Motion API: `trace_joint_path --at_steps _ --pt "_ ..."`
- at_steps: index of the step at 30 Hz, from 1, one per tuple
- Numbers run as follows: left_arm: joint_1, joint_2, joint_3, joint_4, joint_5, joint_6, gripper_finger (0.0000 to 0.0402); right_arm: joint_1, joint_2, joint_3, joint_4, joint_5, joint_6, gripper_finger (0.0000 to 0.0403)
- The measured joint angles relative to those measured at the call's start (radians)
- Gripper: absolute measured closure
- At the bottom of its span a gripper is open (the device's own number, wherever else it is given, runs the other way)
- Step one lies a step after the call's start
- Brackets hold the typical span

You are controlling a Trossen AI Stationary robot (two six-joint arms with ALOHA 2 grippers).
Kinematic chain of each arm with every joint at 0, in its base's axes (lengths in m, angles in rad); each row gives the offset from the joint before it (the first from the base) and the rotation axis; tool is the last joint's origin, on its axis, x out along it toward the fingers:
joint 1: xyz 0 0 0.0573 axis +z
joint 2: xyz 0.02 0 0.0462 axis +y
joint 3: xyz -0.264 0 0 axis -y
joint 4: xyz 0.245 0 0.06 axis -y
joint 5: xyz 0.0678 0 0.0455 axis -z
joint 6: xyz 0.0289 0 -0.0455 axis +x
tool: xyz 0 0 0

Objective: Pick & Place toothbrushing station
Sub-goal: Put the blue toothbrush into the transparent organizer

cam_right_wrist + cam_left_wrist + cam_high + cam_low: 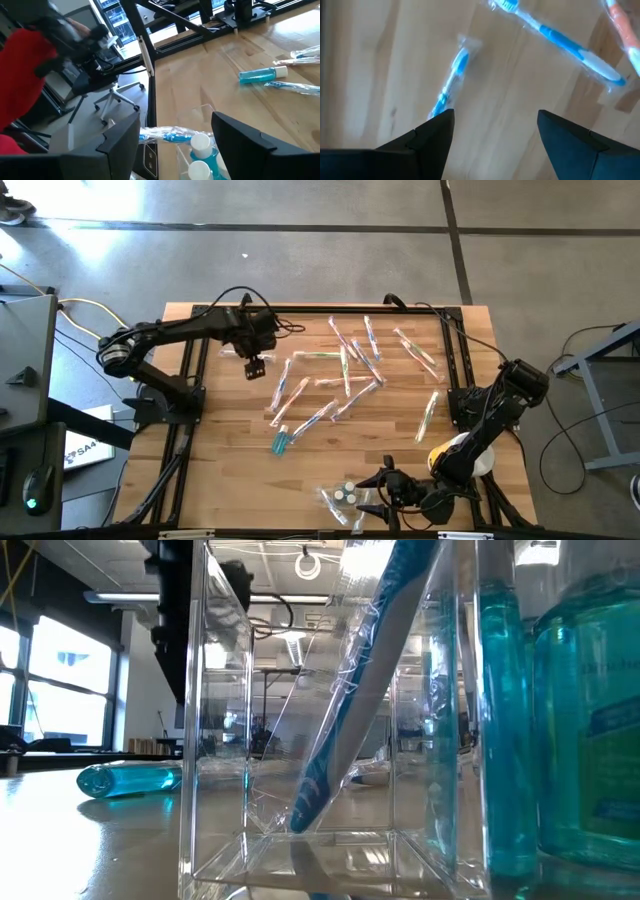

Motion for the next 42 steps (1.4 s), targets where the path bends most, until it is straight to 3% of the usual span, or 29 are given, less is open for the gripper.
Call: trace_joint_path --at_steps 4,8,15,22,31,38,42 --pt "0.094 0.000 -0.075 0.106 0.009 0.092 0.0124 -0.004 0.000 0.000 0.005 0.004 0.021 0.0164" --pt "0.156 0.000 -0.135 0.190 0.100 0.160 0.0124 -0.013 0.000 0.000 0.006 0.006 0.060 0.0164" --pt "0.160 0.005 -0.249 0.363 0.098 0.141 0.0124 -0.056 0.010 0.000 0.008 0.032 0.044 0.0164" --pt "0.161 0.005 -0.263 0.450 0.100 0.125 0.0124 -0.104 0.048 0.000 0.011 -0.025 0.066 0.0164" --pt "0.161 0.088 -0.263 0.442 -0.057 0.037 0.0124 -0.139 0.102 0.000 0.073 -0.122 0.070 0.0164" --pt "0.161 0.208 -0.257 0.445 -0.036 0.018 0.0125 -0.130 0.101 0.000 0.105 -0.136 0.048 0.0164" --pt "0.161 0.254 -0.256 0.427 -0.030 0.001 0.0156 -0.114 0.101 0.000 0.113 -0.136 0.042 0.0164"
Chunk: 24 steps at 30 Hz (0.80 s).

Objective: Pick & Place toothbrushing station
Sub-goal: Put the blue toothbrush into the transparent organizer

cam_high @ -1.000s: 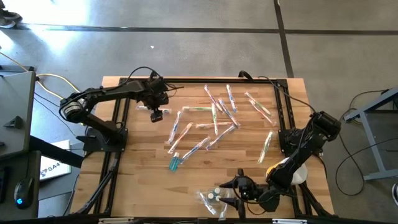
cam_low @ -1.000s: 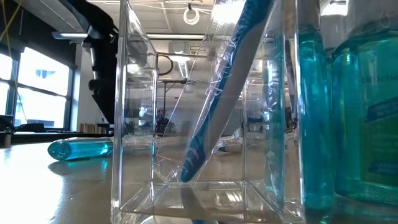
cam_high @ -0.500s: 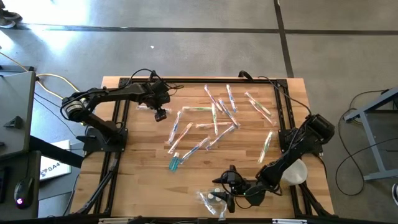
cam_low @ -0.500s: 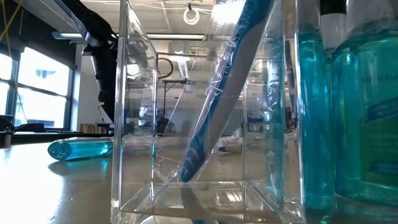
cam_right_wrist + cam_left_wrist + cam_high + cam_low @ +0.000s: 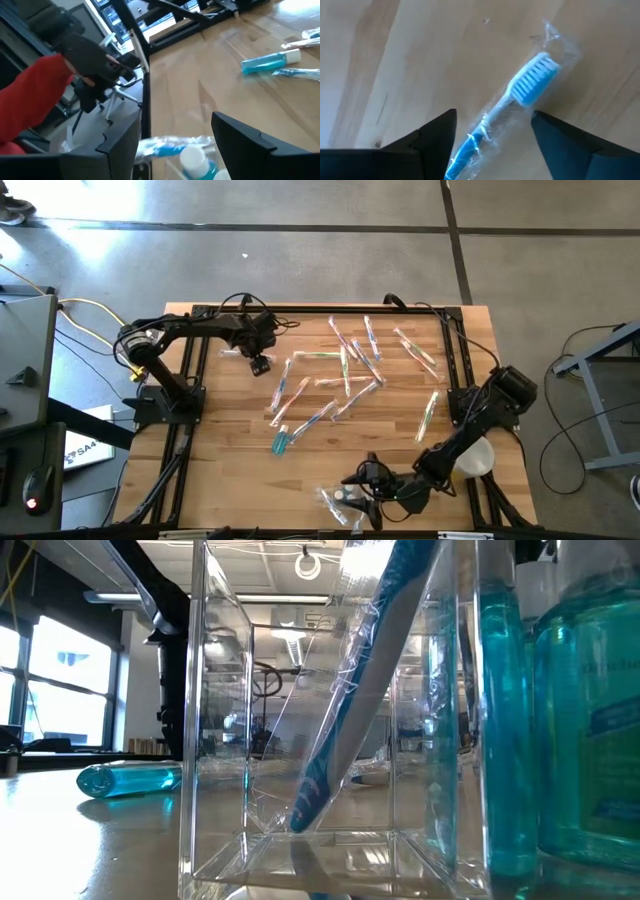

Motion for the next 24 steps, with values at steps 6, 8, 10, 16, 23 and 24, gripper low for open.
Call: trace_joint_path --at_steps 6,8,10,16,23,24 --pt "-0.001 0.007 0.000 -0.030 0.042 -0.104 0.0289 0.011 0.000 0.000 0.000 0.004 -0.049 0.0164" --pt "-0.002 0.008 0.000 -0.045 0.067 -0.121 0.0351 0.010 0.000 0.000 0.000 0.004 -0.081 0.0164" --pt "-0.017 0.008 0.000 -0.052 0.071 -0.151 0.0385 0.010 0.000 0.000 0.000 0.004 -0.111 0.0164" --pt "-0.129 -0.051 -0.007 -0.080 -0.063 -0.268 0.0396 0.003 -0.001 0.000 0.000 -0.016 -0.198 0.0164" --pt "-0.333 -0.240 0.092 -0.228 -0.159 -0.500 0.0398 -0.011 -0.001 0.000 0.014 -0.048 -0.372 0.0164" --pt "-0.369 -0.271 0.109 -0.271 -0.182 -0.527 0.0399 -0.012 -0.001 0.000 0.017 -0.048 -0.398 0.0164"
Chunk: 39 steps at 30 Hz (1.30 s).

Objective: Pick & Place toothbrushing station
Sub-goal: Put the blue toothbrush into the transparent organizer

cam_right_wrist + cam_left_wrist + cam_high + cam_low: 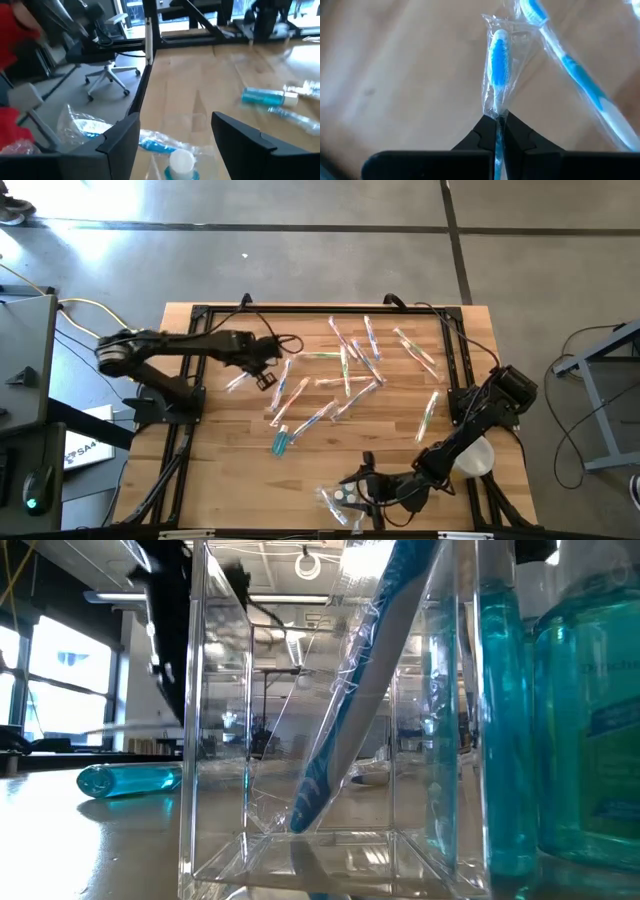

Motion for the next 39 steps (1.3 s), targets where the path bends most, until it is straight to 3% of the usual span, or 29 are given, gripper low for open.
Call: trace_joint_path --at_steps 2,7,10,14,18,22,26,28,33,39 --pt "-0.078 -0.053 0.039 -0.056 -0.031 -0.065 0.0400 0.000 0.000 0.000 0.011 0.002 -0.059 0.0164" --pt "-0.344 -0.202 0.103 0.014 -0.114 -0.249 0.0400 0.000 -0.001 0.000 0.023 0.010 -0.184 0.0164" --pt "-0.555 -0.255 0.094 0.163 -0.223 -0.327 0.0401 0.000 -0.001 0.000 0.055 0.045 -0.282 0.0164" --pt "-0.858 -0.253 0.093 0.383 -0.450 -0.352 0.0401 0.000 -0.002 0.000 0.080 0.167 -0.391 0.0164" --pt "-1.061 -0.123 0.095 0.762 -0.639 -0.186 0.0401 0.002 -0.003 0.000 0.078 0.282 -0.406 0.0164" --pt "-1.106 0.083 0.094 1.205 -0.640 0.063 0.0401 0.015 -0.002 0.000 0.057 0.294 -0.368 0.0164" --pt "-1.103 0.294 0.094 1.686 -0.522 0.276 0.0402 0.034 -0.002 0.000 0.062 0.321 -0.366 0.0164" --pt "-1.104 0.358 0.102 1.837 -0.500 0.342 0.0402 0.042 -0.002 0.000 0.078 0.379 -0.372 0.0164" --pt "-1.117 0.367 0.106 1.891 -0.498 0.451 0.0402 0.079 -0.003 0.000 0.192 0.524 -0.501 0.0164" --pt "-1.048 0.412 0.105 1.855 -0.453 0.360 0.0401 0.108 -0.004 0.000 0.277 0.537 -0.612 0.0164"
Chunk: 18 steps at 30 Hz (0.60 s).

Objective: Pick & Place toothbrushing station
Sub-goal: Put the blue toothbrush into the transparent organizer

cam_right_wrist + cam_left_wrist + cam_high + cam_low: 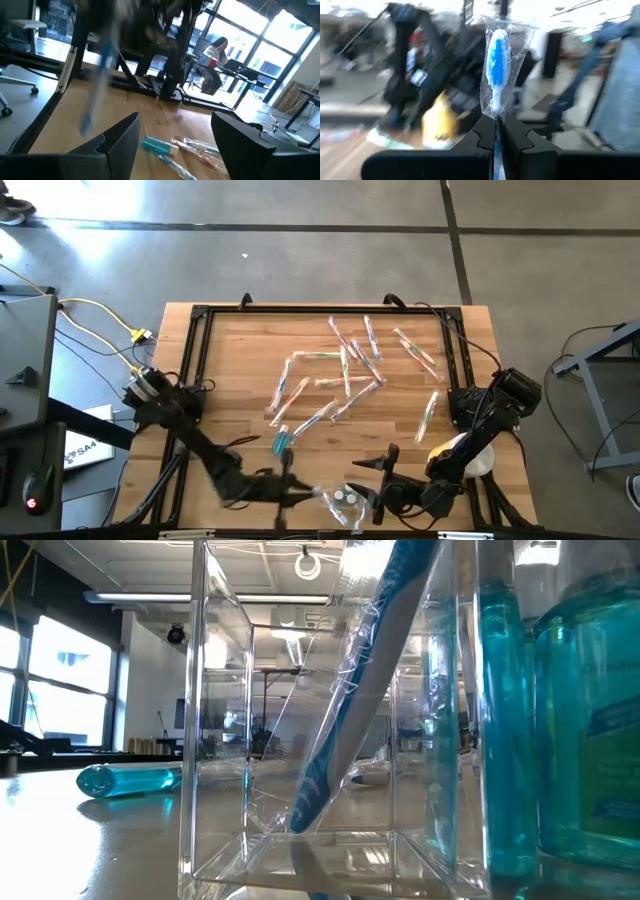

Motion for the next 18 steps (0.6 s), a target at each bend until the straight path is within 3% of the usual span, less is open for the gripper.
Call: trace_joint_path --at_steps 6,18 --pt "0.063 0.030 0.000 -0.019 0.093 -0.050 0.0401 0.004 0.000 0.000 -0.010 0.037 -0.006 0.0164" --pt "0.062 0.084 -0.001 -0.124 0.089 -0.112 0.0401 0.048 0.000 0.000 -0.034 0.092 -0.010 0.0164"
